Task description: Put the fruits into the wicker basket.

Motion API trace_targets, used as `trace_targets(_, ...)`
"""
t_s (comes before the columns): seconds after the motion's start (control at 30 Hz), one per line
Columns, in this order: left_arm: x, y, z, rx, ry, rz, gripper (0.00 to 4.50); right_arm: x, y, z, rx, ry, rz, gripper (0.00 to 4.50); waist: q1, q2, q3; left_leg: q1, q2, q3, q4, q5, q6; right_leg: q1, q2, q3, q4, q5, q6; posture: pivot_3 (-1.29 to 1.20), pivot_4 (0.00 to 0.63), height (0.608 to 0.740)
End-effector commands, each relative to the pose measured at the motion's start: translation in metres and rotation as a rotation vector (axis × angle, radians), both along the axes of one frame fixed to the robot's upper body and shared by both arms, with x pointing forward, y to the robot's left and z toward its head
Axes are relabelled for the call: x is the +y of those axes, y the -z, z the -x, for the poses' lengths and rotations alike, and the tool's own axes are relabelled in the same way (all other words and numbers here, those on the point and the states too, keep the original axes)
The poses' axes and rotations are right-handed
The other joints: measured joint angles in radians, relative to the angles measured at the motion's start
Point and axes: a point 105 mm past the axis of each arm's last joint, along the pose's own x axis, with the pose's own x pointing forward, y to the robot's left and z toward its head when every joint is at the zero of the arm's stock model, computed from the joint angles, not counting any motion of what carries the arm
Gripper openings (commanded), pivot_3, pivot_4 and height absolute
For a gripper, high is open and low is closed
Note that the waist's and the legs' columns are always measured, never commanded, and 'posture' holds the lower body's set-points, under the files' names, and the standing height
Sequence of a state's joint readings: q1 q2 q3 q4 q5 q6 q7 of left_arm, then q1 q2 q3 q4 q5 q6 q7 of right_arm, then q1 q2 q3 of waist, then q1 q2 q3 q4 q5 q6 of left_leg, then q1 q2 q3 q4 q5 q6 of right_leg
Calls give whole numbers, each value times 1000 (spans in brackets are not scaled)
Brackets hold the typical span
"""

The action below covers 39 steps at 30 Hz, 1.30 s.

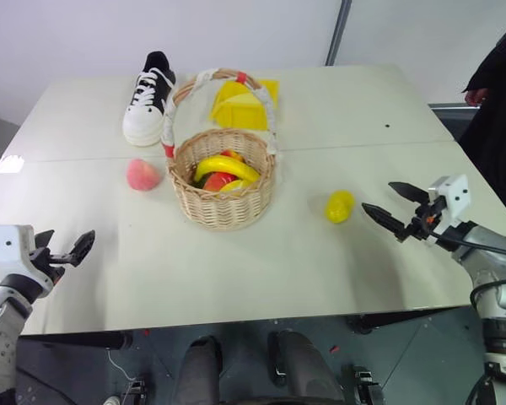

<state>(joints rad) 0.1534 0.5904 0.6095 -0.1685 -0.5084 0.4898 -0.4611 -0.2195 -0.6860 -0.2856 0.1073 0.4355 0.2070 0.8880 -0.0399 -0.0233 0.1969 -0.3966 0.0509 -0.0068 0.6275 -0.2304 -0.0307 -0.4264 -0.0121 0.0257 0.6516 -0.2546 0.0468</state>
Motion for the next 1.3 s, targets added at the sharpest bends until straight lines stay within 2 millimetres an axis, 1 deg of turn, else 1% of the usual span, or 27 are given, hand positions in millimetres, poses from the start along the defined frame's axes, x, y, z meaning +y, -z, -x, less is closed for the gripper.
trace_targets(0.03,0,-13,-1,-45,3,-45,4500,4,-8,0,-43,-19,-2,4455,0,0,0,0,0,0,0,0,0,0,0,0,0,0,0,0,150,740)
trace_targets(0.13,-2,-19,-8,-55,-4,-35,4500,12,-10,2,-48,-53,8,4455,1,0,0,0,0,0,0,0,0,0,0,0,0,0,0,0,150,740)
trace_targets(0.2,-7,-28,-16,-72,12,-28,4500,19,-18,4,-67,-86,12,4455,2,0,0,0,0,0,0,0,0,0,0,0,0,0,0,0,150,740)
trace_targets(0.37,-18,-44,-46,-52,58,-47,4500,45,-39,13,-116,-192,30,4455,3,0,0,0,0,0,0,0,0,0,0,0,0,0,1,0,150,740)
trace_targets(0.43,-26,-52,-66,-28,88,-67,4500,63,-52,20,-145,-261,46,4455,4,0,0,0,0,0,0,0,0,0,1,0,0,0,1,0,150,740)
trace_targets(0.5,-40,-57,-87,12,138,-119,4500,88,-69,32,-177,-358,44,4455,6,0,0,0,0,-1,0,0,0,0,1,0,1,1,2,0,150,740)
trace_targets(0.57,-45,-59,-96,34,157,-146,4500,98,-75,39,-182,-397,41,4455,5,0,0,0,0,-1,0,0,0,0,1,0,1,2,4,0,150,740)
trace_targets(0.63,-54,-62,-110,49,188,-162,4500,120,-85,49,-196,-475,47,4455,-1,0,0,0,0,0,0,0,0,0,1,0,1,2,4,0,150,740)
trace_targets(0.67,-60,-64,-121,54,205,-150,4500,133,-90,54,-210,-521,53,4455,-3,0,0,0,0,0,0,0,0,0,1,0,1,3,4,0,150,740)
trace_targets(0.73,-69,-64,-136,79,230,-149,4500,149,-96,61,-224,-569,57,4455,0,0,0,0,0,-1,0,0,0,0,1,0,1,3,4,0,150,740)
trace_targets(0.8,-72,-61,-144,106,238,-170,4500,156,-99,64,-230,-583,57,4455,1,-1,0,-1,0,-2,0,0,0,-1,2,-1,1,3,4,0,150,740)
trace_targets(0.93,-72,-61,-153,121,232,-174,4500,160,-100,67,-229,-596,60,4455,-3,-1,0,-2,0,-1,0,0,0,-1,1,-1,1,3,4,0,150,740)
trace_targets(1.03,-72,-51,-158,174,231,-196,4500,167,-101,72,-230,-623,61,4455,2,-1,0,-3,0,-2,0,0,0,-2,1,-1,1,3,4,0,150,740)
trace_targets(1.3,-74,-42,-166,160,233,-164,4500,170,-94,74,-220,-633,50,4455,4,-1,0,-5,0,-2,2,0,0,-2,1,-1,1,4,5,0,150,740)
